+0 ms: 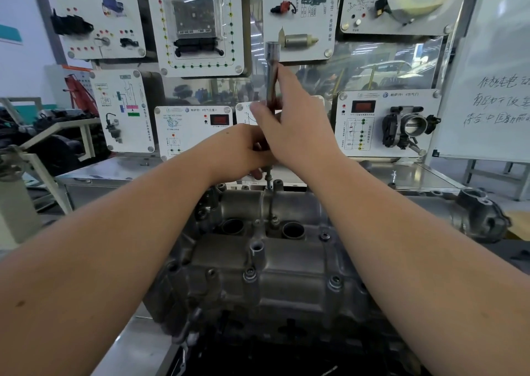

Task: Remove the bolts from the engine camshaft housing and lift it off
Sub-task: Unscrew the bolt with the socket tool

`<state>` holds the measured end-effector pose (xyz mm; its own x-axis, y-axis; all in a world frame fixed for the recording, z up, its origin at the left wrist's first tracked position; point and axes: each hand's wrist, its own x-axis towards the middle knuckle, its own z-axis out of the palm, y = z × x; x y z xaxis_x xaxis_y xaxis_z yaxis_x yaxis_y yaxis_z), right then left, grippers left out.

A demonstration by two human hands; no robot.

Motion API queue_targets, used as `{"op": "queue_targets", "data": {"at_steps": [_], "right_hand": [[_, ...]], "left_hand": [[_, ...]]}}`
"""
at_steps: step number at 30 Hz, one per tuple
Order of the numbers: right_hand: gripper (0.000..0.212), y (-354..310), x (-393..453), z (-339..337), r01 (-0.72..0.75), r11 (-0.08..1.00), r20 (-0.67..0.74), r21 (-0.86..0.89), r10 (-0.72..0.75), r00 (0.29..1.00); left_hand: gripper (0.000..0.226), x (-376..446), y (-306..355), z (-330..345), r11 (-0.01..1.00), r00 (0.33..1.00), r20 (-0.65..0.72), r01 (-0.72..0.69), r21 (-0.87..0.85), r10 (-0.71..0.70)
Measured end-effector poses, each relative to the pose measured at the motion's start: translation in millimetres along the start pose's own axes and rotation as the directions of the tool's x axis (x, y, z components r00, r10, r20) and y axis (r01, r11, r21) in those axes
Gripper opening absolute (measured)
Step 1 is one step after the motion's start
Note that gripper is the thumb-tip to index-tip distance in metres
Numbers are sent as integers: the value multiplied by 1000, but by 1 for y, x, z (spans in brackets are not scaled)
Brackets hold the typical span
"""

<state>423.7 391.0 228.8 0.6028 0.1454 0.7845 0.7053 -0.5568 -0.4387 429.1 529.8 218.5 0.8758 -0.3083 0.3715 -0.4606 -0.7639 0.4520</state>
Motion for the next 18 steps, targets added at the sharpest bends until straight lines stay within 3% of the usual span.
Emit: {"op": "queue_targets", "data": {"at_steps": [3, 8, 10, 13, 16, 18], "right_hand": [[22, 1, 2, -1, -1, 1000, -29, -19, 0, 1000], [60, 0, 2, 0, -52, 999, 8, -8, 52, 999], [62, 1, 1, 0, -39, 999, 8, -9, 39, 999], [46, 3, 2, 0, -17, 999, -16, -31, 16, 1000], [24, 1, 3, -1, -7, 1000, -27, -26, 6, 1000], [8, 1, 4, 0, -16, 1000, -14, -7, 16, 1000]], "left_hand": [[9, 1, -2, 1, 1000, 1000, -20, 8, -18, -9], [15, -1, 1, 0, 997, 1000, 4, -7, -79, 7], [16, -2, 2, -1, 998, 1000, 6, -3, -63, 3], [5, 0, 0, 0, 1000, 1000, -1, -2, -7, 2], [18, 1, -1, 0, 1000, 1000, -23, -1, -10, 0], [14, 0, 0, 0, 1000, 1000, -20, -1, -30, 1]]}}
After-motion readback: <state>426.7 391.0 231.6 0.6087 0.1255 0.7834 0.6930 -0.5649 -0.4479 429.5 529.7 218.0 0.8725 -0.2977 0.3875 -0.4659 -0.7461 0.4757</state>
